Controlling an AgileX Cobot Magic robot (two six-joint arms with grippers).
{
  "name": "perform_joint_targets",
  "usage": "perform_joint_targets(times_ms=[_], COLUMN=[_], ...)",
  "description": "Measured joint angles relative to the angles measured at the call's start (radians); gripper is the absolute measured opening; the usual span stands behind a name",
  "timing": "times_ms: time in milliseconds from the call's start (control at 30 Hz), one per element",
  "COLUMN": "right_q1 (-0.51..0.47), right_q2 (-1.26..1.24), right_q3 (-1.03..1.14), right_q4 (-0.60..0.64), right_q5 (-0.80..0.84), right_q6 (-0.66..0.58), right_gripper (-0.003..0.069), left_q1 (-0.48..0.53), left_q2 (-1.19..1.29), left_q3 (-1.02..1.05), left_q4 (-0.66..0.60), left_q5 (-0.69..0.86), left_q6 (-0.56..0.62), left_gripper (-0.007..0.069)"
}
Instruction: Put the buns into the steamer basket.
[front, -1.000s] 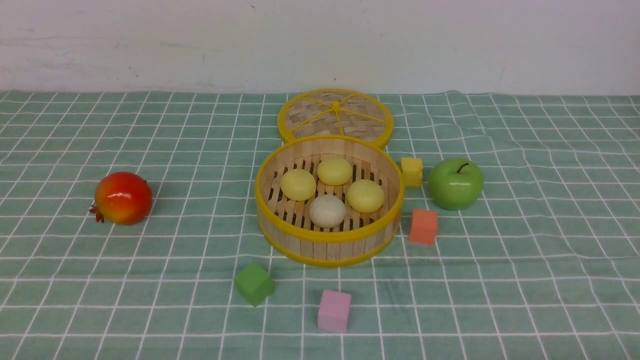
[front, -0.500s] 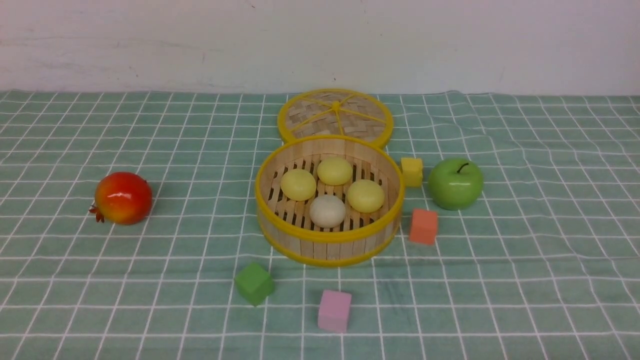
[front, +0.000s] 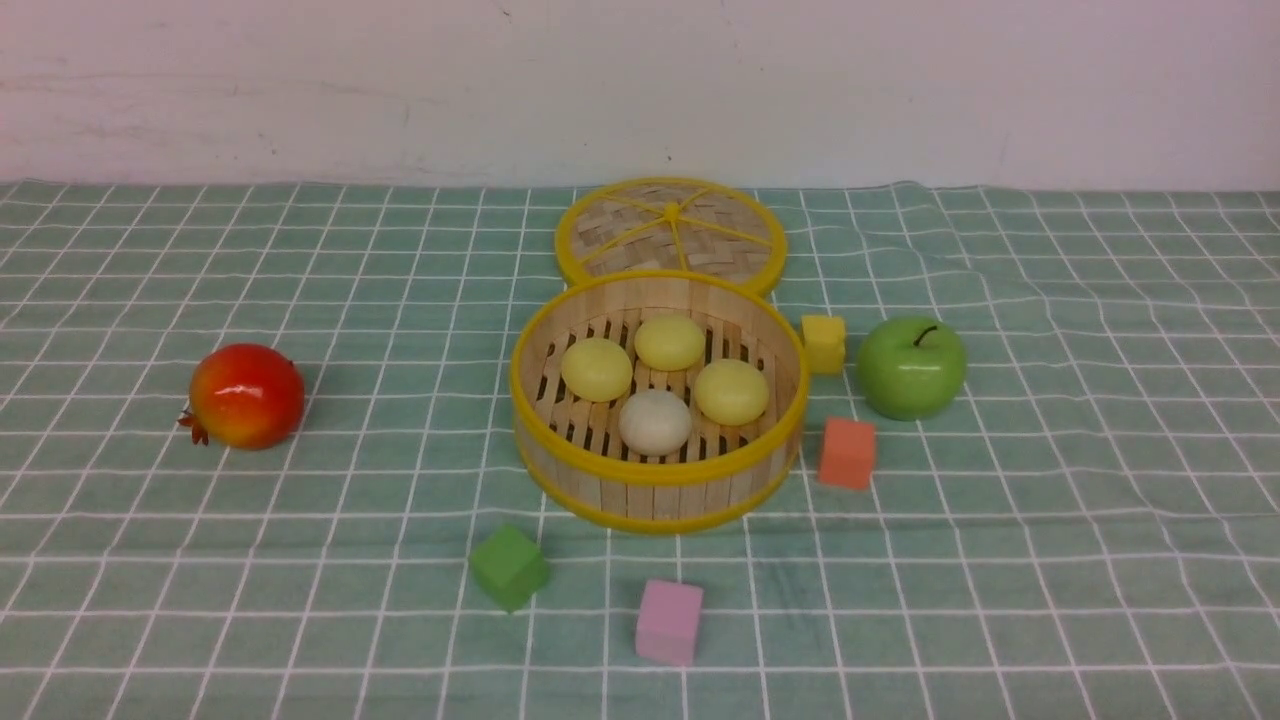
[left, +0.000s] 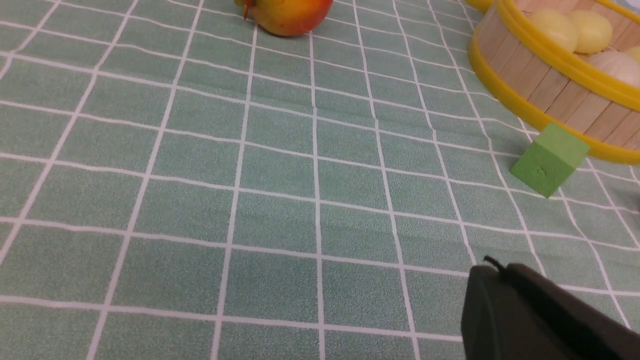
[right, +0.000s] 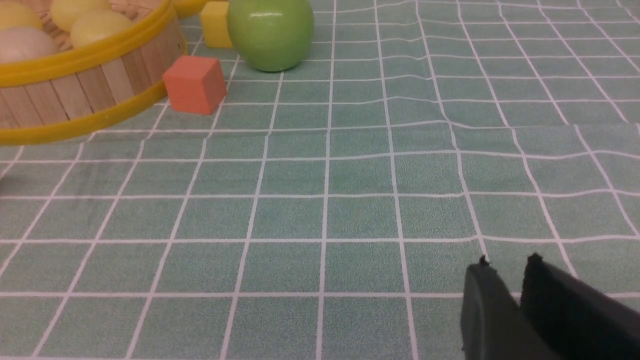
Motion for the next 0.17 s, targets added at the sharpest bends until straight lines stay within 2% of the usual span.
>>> perform_joint_targets(times_ms=[167], right_q1=[0.0], right_q2=[0.0], right_q3=[0.0], right_q4=[0.0], right_q5=[0.0], right_q6=[0.0], right_gripper=[0.0125], left_q1=[0.0], left_q2=[0.0], left_q3=[0.0], left_q4=[0.0], left_q5=[0.0], left_q6=[-0.001], left_gripper=[-0.0013])
